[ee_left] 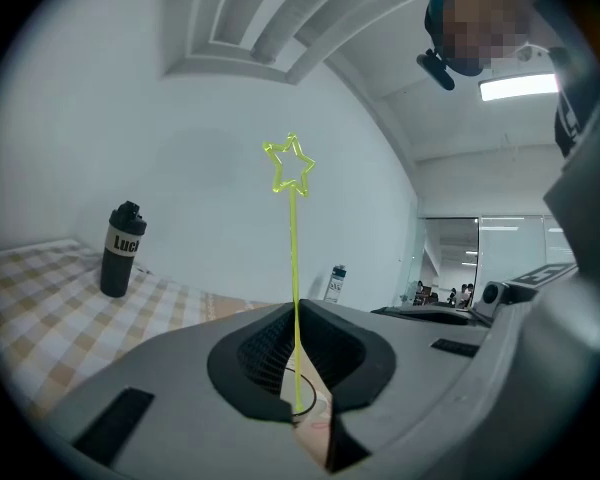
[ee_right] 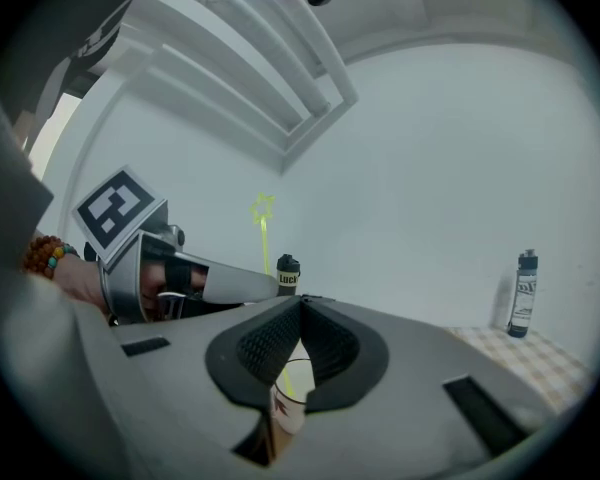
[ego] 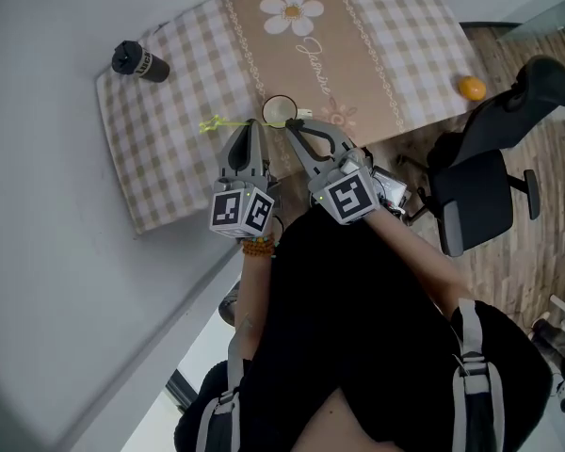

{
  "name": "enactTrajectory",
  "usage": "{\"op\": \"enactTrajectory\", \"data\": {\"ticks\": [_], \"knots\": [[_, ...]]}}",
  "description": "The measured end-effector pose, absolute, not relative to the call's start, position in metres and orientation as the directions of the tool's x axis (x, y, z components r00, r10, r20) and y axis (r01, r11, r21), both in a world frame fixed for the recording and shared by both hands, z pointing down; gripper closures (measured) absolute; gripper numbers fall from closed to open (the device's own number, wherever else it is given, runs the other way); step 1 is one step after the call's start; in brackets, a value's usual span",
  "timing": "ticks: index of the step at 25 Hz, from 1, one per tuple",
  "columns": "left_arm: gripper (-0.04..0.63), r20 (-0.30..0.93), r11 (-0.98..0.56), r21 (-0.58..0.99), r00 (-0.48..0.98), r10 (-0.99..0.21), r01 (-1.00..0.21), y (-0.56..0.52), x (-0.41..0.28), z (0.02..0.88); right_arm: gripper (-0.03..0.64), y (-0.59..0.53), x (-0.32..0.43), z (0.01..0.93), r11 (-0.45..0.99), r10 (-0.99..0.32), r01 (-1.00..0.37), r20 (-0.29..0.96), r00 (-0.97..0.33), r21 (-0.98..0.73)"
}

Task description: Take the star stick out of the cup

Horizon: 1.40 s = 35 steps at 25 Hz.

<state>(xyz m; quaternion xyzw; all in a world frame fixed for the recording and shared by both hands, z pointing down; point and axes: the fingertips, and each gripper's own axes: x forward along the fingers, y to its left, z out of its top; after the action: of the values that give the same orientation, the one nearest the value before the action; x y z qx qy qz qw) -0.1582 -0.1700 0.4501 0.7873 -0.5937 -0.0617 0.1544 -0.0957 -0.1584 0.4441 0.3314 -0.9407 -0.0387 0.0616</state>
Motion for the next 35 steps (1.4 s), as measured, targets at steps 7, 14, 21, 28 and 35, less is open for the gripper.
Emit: {"op": "enactTrajectory", "data": {"ticks": [7,14,21,28,35], "knots": [[0.58,0.044,-0.234,0.231,0.25,-0.967,-0.945,-0.153,-0.161,0.431,0.611,-0.151,-0.096,0.424,0.77,-0.635,-0.625,0.051,-0.771,0.132],[0.58,0.009,-0.222,0.169,0.227,-0.974,-0.96,-0.139,-0.162,0.417,0.611,-0.143,-0.097,0.412,0.757,-0.647,-0.637,0.027,-0.762,0.145],[0.58,0.037,-0.2,0.076,0.203,-0.978,-0.977,-0.131,-0.161,0.42,0.611,-0.143,-0.09,0.413,0.709,-0.699,-0.69,0.021,-0.714,0.142],[0.58,0.077,-0.192,0.05,0.195,-0.978,-0.98,-0.126,-0.163,0.435,0.611,-0.137,-0.091,0.422,0.709,-0.702,-0.693,0.04,-0.711,0.133],[0.58,0.098,-0.189,0.031,0.191,-0.977,-0.981,-0.123,-0.164,0.442,0.611,-0.132,-0.094,0.428,0.715,-0.697,-0.689,0.056,-0.714,0.121]]}}
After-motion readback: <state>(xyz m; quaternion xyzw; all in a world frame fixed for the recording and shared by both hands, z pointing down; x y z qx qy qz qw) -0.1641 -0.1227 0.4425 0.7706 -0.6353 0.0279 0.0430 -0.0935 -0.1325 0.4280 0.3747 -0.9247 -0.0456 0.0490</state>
